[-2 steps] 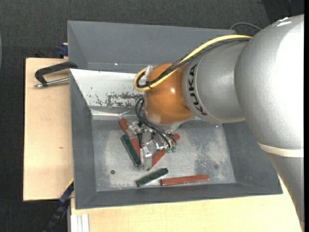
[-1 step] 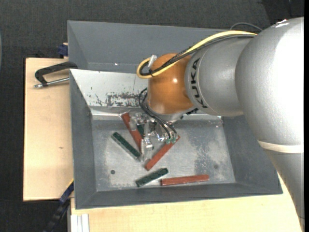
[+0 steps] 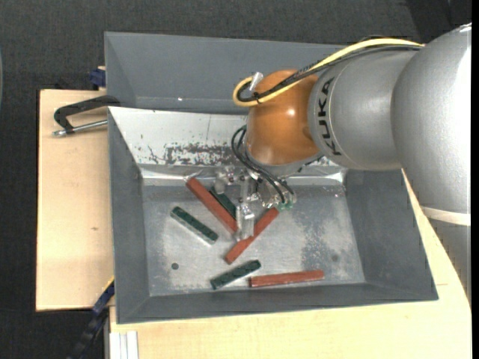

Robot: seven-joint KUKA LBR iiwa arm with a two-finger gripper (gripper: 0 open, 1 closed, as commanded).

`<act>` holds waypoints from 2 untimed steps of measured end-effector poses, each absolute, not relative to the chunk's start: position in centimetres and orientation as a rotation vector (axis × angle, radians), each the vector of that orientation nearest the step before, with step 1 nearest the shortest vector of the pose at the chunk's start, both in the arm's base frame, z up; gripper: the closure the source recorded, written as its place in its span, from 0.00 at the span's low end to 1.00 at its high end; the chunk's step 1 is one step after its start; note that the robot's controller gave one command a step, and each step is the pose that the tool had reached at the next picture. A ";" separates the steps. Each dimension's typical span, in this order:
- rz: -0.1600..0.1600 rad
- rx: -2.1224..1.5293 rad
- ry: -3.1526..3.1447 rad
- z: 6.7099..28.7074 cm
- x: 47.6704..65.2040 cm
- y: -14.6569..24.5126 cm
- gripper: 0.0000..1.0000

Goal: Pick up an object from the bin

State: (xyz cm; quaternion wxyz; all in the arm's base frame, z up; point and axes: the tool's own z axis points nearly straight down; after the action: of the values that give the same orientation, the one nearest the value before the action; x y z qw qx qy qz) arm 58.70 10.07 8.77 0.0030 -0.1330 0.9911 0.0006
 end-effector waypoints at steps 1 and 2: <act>0.003 -0.325 3.118 8.8 59.4 7.5 0.00; 0.003 -0.200 3.132 8.2 59.3 5.3 0.00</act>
Offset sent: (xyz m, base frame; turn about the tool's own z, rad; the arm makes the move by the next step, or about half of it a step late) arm 0.0051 -0.0515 -0.0077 0.1408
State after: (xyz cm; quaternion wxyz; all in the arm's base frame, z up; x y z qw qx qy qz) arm 59.35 5.28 8.25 0.0017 -0.0637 0.9980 0.0011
